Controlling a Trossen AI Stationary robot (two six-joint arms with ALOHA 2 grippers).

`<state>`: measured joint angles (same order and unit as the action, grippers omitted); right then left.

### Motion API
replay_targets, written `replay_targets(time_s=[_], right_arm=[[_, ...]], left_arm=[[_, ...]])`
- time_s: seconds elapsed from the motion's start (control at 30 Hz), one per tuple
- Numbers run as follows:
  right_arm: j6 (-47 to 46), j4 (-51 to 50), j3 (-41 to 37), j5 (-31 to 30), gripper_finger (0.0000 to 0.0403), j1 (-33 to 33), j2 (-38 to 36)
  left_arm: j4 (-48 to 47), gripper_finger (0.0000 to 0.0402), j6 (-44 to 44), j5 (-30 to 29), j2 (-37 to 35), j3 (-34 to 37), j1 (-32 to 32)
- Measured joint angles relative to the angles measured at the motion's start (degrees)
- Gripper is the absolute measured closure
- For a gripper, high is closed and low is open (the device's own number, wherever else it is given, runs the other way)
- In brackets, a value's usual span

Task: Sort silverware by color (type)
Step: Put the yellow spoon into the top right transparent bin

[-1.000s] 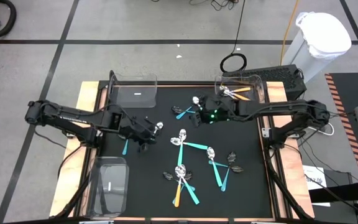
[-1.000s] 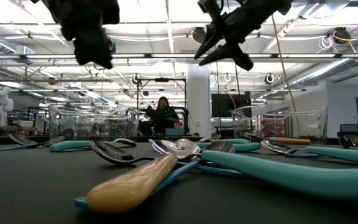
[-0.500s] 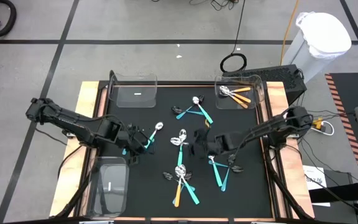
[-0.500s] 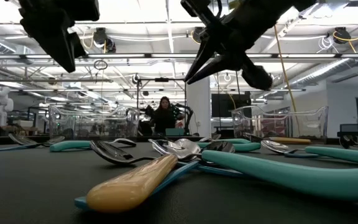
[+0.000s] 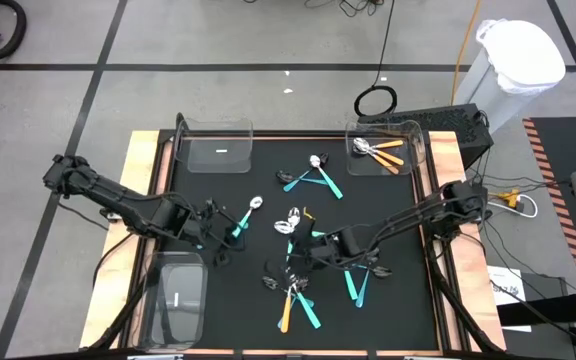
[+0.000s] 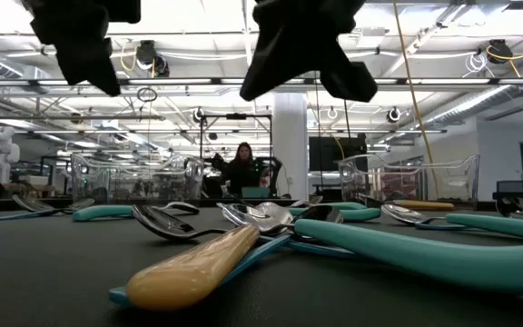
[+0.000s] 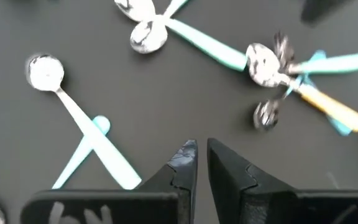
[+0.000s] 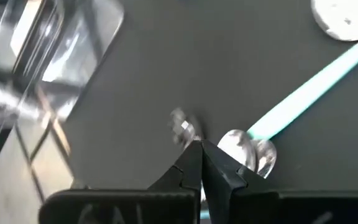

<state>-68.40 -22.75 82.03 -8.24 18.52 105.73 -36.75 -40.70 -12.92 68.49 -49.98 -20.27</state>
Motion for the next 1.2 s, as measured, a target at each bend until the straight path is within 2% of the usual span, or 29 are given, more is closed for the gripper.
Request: replay_targets(time_s=[0.1,0.3,0.47,0.7,0.87,1.03,1.2], right_arm=[[2.23,0.02,0.05,2.2,0.0402,0.6,0.0],[5.48,-0.33,-0.13,2.24,0.0402,2.31,0.0],[7.83,0.44,-1.61,1.91,0.0402,2.36,0.01],[10.28,4.25,-2.5,3.1,0.0403,2.6,3.81],[9.41,6.45,-2.51,3.94,0.0403,2.6,7.63],[7.52,6.18,-2.52,2.47,0.0403,3.12,7.87],[6.89,-0.33,-2.5,1.54,0.0403,3.05,8.0]], left_arm=[[4.25,0.0352,-1.04,-0.21,0.08,0.0,0.0],[12.7,0.0304,-6.24,-1.32,3.21,0.0,-0.07],[12.89,0.0274,-17.95,-2.15,7.28,0.02,-1.71],[16.05,0.0272,-30.71,-4.74,10.44,0.02,-8.48],[16.19,0.0272,-36.58,-5.46,11.4,0.02,-11.43],[16.74,0.0272,-38.34,-5.13,11.5,0.02,-12.84],[16.66,0.0272,-37.18,-5.5,11.75,0.02,-13.54]])
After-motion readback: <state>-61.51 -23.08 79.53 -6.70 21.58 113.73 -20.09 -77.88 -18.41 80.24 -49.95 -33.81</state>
